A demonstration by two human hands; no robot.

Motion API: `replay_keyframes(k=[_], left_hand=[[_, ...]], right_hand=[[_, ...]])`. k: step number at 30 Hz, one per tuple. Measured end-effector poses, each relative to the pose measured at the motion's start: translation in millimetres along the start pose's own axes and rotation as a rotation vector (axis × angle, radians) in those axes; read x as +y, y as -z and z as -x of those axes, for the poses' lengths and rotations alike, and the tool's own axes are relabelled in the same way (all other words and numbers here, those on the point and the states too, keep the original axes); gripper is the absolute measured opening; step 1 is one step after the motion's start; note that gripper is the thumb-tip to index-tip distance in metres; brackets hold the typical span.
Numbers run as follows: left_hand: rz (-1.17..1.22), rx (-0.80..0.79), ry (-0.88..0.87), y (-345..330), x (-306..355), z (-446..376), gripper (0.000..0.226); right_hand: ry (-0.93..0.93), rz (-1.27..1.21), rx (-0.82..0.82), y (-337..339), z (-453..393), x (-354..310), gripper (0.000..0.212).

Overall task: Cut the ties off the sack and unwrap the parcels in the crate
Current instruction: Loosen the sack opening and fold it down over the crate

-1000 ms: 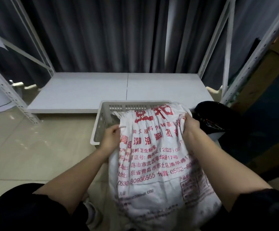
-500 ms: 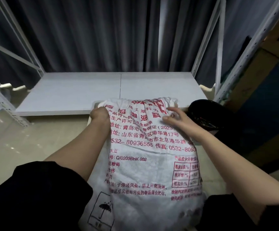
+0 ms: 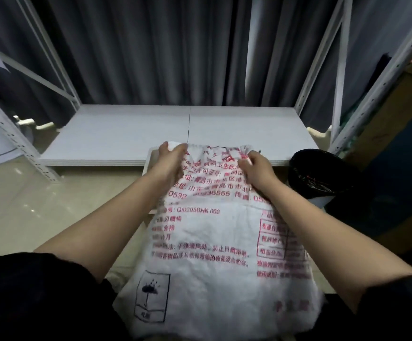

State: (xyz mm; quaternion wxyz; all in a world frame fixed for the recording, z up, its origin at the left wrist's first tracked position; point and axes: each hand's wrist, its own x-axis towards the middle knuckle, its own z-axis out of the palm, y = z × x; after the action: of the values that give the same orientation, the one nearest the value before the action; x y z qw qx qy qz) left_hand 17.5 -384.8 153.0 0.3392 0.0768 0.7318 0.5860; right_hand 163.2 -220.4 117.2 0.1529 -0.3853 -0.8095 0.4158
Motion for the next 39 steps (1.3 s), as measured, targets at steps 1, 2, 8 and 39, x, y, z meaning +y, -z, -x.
replay_keyframes(k=[1,2,8,39], left_hand=[[-0.263,0.029,-0.082,3,-4,7,0.093],[-0.486,0.060,-0.228,6,-11,16,0.091],[-1.091,-0.051,-0.627,42,-54,78,0.087],[-1.509,-0.260,-0.908,-2,-29,44,0.073]], right_hand=[[-0.036,-0.067,0.034,1,-6,-6,0.028],[-0.061,-0.101,0.052,1,-13,-13,0.029],[-0.173,-0.055,0.061,-3,-51,-34,0.019],[0.810,0.683,-0.209,31,151,-4,0.051]])
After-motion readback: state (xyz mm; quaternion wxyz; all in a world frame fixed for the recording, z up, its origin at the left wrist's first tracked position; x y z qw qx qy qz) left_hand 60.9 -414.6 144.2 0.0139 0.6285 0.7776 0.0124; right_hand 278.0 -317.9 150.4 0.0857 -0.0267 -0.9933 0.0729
